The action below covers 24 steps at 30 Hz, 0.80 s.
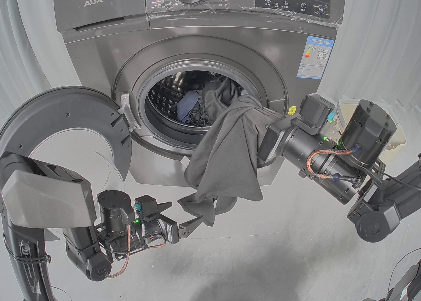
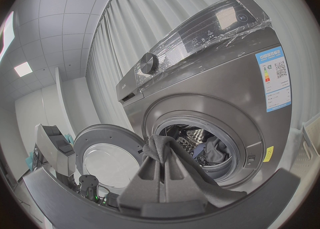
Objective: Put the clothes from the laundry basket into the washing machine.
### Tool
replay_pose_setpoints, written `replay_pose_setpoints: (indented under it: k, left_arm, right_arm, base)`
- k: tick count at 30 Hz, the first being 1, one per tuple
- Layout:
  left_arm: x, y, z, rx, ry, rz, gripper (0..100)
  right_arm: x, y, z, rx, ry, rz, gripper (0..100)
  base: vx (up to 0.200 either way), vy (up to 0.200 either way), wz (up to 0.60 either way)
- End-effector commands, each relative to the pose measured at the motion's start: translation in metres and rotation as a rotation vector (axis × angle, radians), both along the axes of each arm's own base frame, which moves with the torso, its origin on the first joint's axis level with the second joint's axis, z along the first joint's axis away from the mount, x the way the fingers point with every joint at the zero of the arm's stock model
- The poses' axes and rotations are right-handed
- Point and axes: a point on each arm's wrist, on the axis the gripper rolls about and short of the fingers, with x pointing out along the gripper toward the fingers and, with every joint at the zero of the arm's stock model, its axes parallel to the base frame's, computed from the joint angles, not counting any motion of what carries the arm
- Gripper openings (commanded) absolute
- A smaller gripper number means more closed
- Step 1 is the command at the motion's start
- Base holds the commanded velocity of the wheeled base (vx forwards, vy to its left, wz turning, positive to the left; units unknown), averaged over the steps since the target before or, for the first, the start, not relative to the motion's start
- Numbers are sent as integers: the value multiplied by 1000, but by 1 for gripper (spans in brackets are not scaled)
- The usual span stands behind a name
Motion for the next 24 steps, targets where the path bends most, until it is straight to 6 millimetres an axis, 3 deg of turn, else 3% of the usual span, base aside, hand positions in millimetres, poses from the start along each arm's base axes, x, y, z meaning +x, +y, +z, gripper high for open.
replay_pose_setpoints:
  k: [1, 15, 24]
  left_arm:
    - [1, -1, -3, -1, 6, -16, 100]
    - [32, -3, -15, 2, -40, 11, 100]
    - [33, -9, -27, 15, -31, -66, 100]
  right_arm:
    - [-1, 1, -1, -1, 1, 6, 0]
    - [-2, 3, -2, -6, 3, 13, 0]
    - [-3, 4, -2, -6, 3, 18, 0]
  base:
    - [0, 0, 0]
    - [0, 0, 0]
    - [0, 0, 0]
